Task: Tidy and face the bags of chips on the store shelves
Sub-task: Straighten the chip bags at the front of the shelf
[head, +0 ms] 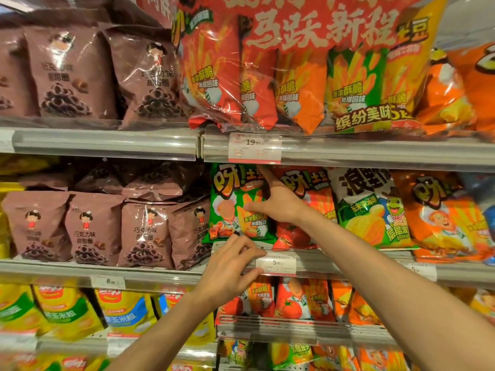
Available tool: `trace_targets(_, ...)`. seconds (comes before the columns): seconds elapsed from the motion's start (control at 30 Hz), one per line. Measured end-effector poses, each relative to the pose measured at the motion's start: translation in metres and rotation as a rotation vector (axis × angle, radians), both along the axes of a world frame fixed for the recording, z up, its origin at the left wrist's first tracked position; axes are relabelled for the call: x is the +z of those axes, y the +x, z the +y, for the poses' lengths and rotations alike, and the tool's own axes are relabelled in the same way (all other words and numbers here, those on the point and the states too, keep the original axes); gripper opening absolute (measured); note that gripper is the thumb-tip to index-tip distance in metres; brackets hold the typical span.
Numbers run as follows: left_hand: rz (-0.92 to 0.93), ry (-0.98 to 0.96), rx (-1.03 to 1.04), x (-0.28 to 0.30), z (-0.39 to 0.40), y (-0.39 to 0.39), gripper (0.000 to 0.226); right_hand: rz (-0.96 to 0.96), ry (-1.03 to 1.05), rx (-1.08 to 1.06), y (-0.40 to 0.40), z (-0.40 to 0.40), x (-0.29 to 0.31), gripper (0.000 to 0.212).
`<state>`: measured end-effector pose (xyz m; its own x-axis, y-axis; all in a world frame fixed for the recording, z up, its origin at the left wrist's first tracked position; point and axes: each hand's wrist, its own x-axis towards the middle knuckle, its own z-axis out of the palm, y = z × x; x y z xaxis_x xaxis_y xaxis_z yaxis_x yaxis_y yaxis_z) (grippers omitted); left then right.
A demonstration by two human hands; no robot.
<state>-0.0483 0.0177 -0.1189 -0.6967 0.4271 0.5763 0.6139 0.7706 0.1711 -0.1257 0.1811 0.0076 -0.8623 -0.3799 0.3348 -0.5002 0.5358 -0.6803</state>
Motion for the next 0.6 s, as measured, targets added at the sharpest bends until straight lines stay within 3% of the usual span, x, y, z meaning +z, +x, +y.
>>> trace_targets(0.17, 0.019, -0.033, 0.018, 0.001, 0.000, 0.004, 0.035, -0.036, 0.002, -0.023, 0.011, 0.008, 0.014, 0.083)
trace_targets(0.4, 0.060, -0.060, 0.081, 0.003, 0.013, 0.008, 0.030, 0.080, -0.041, -0.269, 0.022, 0.062, 0.013, 0.048)
trace_targets(0.5, 0.066, -0.071, 0.079, 0.003, 0.018, 0.005, 0.031, 0.205, 0.062, -0.378, 0.029, 0.098, 0.003, 0.057)
trace_targets(0.6, 0.078, -0.078, 0.054, 0.001, 0.021, 0.001, 0.033, 0.095, 0.120, -0.426, 0.037, 0.118, -0.017, 0.066)
